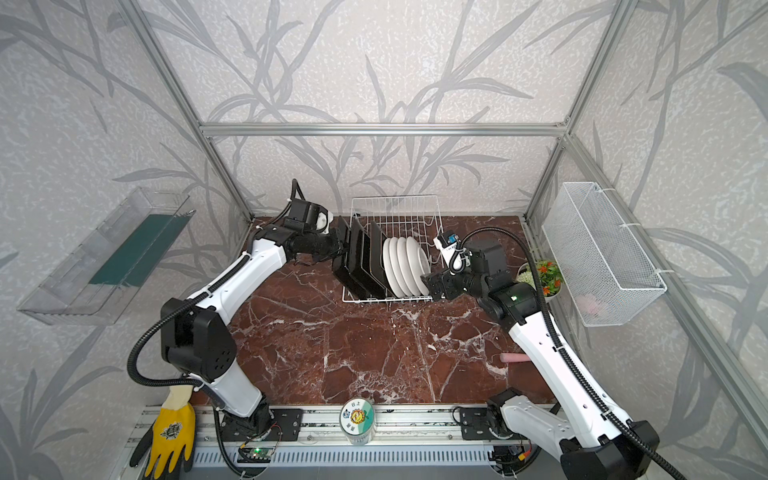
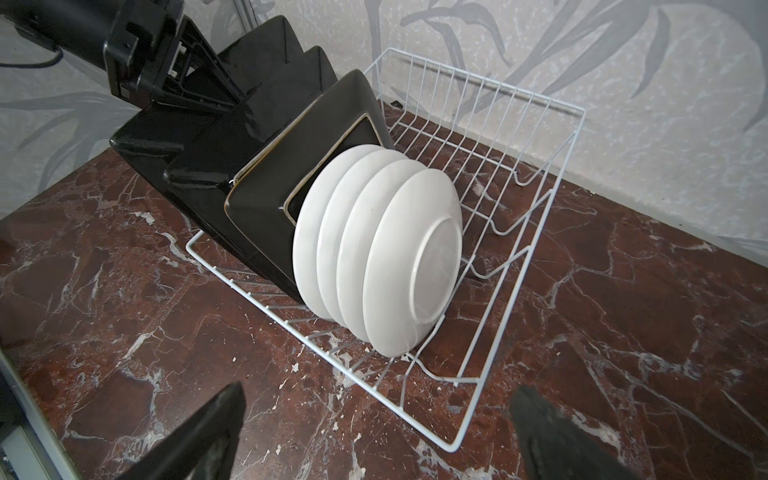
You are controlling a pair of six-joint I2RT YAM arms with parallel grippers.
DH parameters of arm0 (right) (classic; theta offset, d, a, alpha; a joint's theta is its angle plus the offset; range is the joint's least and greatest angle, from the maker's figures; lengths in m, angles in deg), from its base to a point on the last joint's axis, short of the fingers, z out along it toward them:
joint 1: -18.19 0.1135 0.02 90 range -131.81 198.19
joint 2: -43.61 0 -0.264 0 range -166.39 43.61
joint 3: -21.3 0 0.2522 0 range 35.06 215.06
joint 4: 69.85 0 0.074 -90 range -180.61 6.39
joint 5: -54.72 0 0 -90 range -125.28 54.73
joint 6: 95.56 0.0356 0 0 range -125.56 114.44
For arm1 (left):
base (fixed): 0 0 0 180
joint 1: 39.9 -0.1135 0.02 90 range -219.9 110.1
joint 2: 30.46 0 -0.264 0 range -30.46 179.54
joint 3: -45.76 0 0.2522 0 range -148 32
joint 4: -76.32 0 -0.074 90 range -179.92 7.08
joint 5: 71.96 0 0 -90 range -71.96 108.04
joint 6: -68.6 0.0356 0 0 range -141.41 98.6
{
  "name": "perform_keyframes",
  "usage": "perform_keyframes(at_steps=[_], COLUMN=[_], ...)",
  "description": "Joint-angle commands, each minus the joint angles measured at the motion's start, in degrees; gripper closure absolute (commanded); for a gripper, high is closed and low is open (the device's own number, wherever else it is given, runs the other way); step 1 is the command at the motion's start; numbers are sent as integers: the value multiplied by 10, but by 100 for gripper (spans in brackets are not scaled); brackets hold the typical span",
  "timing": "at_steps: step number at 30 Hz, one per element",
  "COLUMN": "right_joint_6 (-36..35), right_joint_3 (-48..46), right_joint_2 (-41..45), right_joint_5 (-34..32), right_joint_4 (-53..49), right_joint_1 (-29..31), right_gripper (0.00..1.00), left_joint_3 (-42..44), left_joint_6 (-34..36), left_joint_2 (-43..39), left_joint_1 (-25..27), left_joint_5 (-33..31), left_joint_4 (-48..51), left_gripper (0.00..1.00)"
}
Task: Unload the plates from the dish rack
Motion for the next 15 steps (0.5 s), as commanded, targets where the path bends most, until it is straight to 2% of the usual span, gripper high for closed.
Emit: perform_keyframes(at_steps=[1,15], right_joint_6=[8,8], right_joint_3=[13,-1], right_joint_2=[-2,-4], right_joint_5=[24,9], right_joint_4=[17,33], right_joint_1=[3,3], right_gripper=[1,1], left_joint_3=[-28,-61], left_joint_6=[-6,2], left_joint_2=[-53,-80], left_joint_1=[-5,-6], left_joint_5=[-8,-27], left_joint_4=[-38,-29], left_gripper=[100,100])
